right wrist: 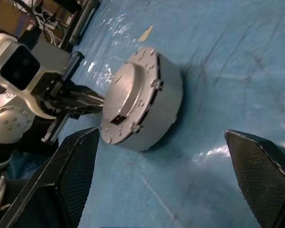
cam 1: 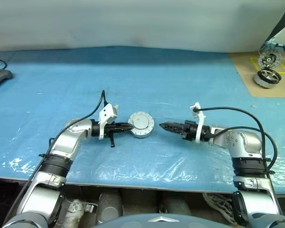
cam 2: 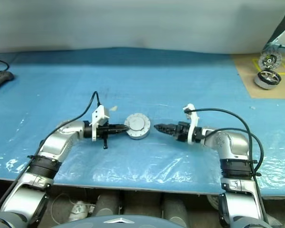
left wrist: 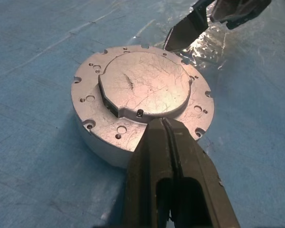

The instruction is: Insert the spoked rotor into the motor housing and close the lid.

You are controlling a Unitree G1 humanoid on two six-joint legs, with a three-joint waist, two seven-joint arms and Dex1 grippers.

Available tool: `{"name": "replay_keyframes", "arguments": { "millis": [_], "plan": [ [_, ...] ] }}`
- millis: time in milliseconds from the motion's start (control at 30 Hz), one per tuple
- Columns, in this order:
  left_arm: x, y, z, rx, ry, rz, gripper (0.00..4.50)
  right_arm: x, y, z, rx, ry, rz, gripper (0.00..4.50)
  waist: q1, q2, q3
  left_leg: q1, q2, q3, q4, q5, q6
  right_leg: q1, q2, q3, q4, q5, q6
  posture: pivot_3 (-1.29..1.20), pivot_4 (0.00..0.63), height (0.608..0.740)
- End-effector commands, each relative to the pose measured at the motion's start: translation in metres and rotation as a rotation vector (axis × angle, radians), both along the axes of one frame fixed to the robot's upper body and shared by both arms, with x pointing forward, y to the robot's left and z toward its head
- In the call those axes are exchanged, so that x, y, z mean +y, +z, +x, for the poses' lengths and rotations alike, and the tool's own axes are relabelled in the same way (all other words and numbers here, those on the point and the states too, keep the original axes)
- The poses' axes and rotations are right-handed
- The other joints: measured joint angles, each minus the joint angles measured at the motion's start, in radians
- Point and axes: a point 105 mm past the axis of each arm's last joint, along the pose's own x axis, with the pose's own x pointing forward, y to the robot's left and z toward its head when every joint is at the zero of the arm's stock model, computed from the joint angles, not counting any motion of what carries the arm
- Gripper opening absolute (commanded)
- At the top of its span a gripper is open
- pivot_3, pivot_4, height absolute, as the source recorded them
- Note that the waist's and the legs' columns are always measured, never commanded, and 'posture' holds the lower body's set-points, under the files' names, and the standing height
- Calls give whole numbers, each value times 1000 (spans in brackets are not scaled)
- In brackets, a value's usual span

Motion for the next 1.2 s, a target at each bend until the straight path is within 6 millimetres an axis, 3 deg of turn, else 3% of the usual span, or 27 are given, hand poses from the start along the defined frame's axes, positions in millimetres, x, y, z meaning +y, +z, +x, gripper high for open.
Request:
{"name": "replay_keyframes", "arguments": {
  "millis": [33,333,667,833,1033,1200],
  "plan": [
    [1,-6,4,22,8,30,0,13,0,-7,8,29,28,4472,2,0,0,0,0,0,0,0,0,0,0,0,0,0,0,0,150,740],
    [2,-7,9,20,9,38,0,45,-26,-4,106,32,33,4472,1,0,0,0,0,0,0,0,0,1,-1,0,0,0,0,0,150,740],
    [-2,-4,8,13,11,34,0,62,-19,7,99,21,118,4472,-2,-1,-1,4,0,0,0,0,-1,3,-1,0,1,0,0,0,150,740],
    [-3,-2,9,8,11,33,0,68,-9,11,73,17,174,2861,-3,-1,-1,3,0,0,0,0,-1,2,-1,0,1,0,0,0,150,740],
    [3,-8,-4,7,6,33,0,67,-8,9,62,28,162,1076,-7,-1,0,-1,0,0,-1,0,-1,0,-1,-1,0,2,3,0,150,740],
    [4,-6,-4,6,5,19,0,70,-9,6,54,46,147,1041,-8,-1,0,-1,0,0,-2,0,-1,-1,0,-2,1,2,3,0,150,740]
  ]
}}
